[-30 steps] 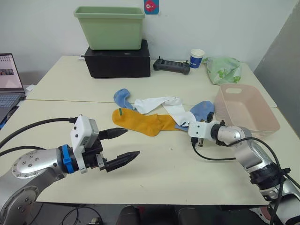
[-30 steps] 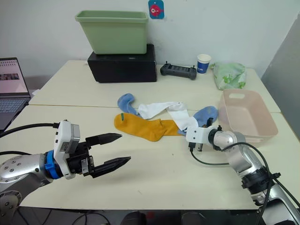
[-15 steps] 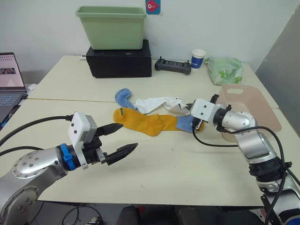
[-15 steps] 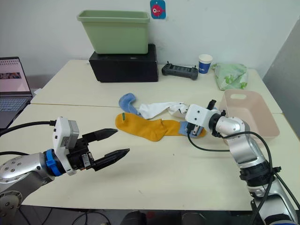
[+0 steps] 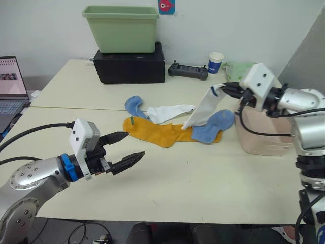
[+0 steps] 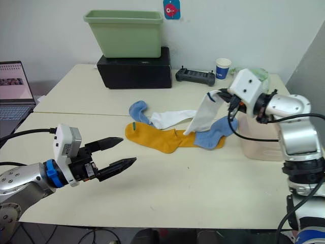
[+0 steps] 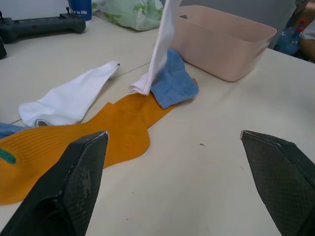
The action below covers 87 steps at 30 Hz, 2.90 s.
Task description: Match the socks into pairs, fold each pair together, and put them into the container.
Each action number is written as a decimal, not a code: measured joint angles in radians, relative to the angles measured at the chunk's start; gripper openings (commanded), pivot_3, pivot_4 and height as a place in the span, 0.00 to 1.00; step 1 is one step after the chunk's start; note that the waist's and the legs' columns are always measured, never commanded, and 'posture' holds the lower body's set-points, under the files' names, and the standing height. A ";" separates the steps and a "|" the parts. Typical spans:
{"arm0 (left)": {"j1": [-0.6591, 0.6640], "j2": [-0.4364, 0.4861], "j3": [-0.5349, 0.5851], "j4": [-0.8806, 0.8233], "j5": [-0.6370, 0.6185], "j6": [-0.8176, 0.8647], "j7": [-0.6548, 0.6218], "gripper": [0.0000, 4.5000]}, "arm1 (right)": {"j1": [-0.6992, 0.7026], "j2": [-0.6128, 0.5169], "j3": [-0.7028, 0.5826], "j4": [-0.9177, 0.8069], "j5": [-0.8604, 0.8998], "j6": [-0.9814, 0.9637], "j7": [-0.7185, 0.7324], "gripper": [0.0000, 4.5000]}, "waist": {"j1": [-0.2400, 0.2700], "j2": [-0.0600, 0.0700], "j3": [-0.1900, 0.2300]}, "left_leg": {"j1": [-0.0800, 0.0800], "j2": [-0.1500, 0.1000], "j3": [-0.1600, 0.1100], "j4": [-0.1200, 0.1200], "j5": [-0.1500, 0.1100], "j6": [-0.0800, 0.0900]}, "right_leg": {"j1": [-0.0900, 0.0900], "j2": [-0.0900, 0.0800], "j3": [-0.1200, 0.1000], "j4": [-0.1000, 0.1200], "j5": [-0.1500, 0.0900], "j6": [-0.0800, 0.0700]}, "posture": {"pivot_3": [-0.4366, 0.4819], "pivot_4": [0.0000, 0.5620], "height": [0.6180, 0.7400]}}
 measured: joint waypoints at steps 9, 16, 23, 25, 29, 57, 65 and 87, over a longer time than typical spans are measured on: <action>-0.061 0.003 -0.029 0.004 -0.016 0.037 0.003 1.00 | 0.193 -0.146 -0.121 -0.227 0.180 0.200 0.080 0.01 | -0.005 0.000 0.000 | 0.000 0.001 -0.001 0.000 0.000 0.000 | 0.000 0.001 0.000 0.000 0.000 0.000 | 0.48 0.27 0.83; -0.103 0.032 -0.049 0.016 -0.037 0.068 -0.007 1.00 | 0.411 -0.022 0.028 -0.557 0.331 0.475 -0.024 0.01 | -0.006 -0.002 -0.001 | 0.000 0.001 -0.003 0.000 0.000 0.000 | 0.001 0.002 -0.001 0.001 -0.002 0.005 | 0.48 0.27 0.83; -0.022 0.061 -0.006 0.014 -0.041 0.085 -0.046 1.00 | 0.362 0.129 0.216 -0.536 0.329 0.621 -0.174 0.01 | -0.009 -0.001 0.000 | 0.000 0.000 0.000 0.001 0.000 0.000 | -0.001 0.001 0.001 0.000 -0.001 0.007 | 0.48 0.27 0.83; 0.003 0.061 0.009 0.013 -0.040 0.084 -0.052 1.00 | 0.328 0.172 0.263 -0.508 0.322 0.624 -0.199 0.01 | -0.008 -0.001 0.000 | 0.000 0.001 0.000 0.001 0.000 0.000 | -0.001 0.001 0.001 0.001 -0.002 0.006 | 0.48 0.27 0.83; 0.051 0.061 0.032 0.009 -0.038 0.081 -0.059 1.00 | 0.278 0.274 0.350 -0.457 0.331 0.632 -0.213 0.10 | -0.008 -0.001 0.000 | 0.000 0.001 -0.001 -0.001 0.000 0.000 | -0.002 0.001 -0.001 0.001 -0.003 0.004 | 0.48 0.27 0.83; 0.076 -0.399 -0.214 0.044 -0.263 0.288 0.578 1.00 | 0.542 -0.076 0.188 -0.453 0.211 0.211 -0.050 0.90 | -0.006 -0.003 -0.001 | 0.001 -0.001 -0.003 0.002 0.000 0.000 | 0.002 0.000 0.001 0.000 -0.001 0.010 | 0.48 0.27 0.83; -0.038 -0.475 -0.275 0.216 -0.434 0.350 0.781 1.00 | 0.573 -0.112 0.143 -0.399 0.188 0.147 -0.028 0.90 | 0.007 -0.003 -0.001 | 0.001 -0.005 -0.005 0.002 0.000 0.000 | 0.003 -0.002 0.001 0.000 -0.001 0.010 | 0.48 0.27 0.83; -0.158 -0.568 -0.366 0.364 -0.237 0.346 0.756 0.00 | 0.510 0.140 0.150 -0.208 0.094 0.321 -0.304 0.87 | 0.020 -0.003 -0.002 | -0.002 -0.013 -0.004 0.011 0.000 0.001 | 0.004 -0.007 0.006 -0.001 0.003 0.017 | 0.48 0.27 0.83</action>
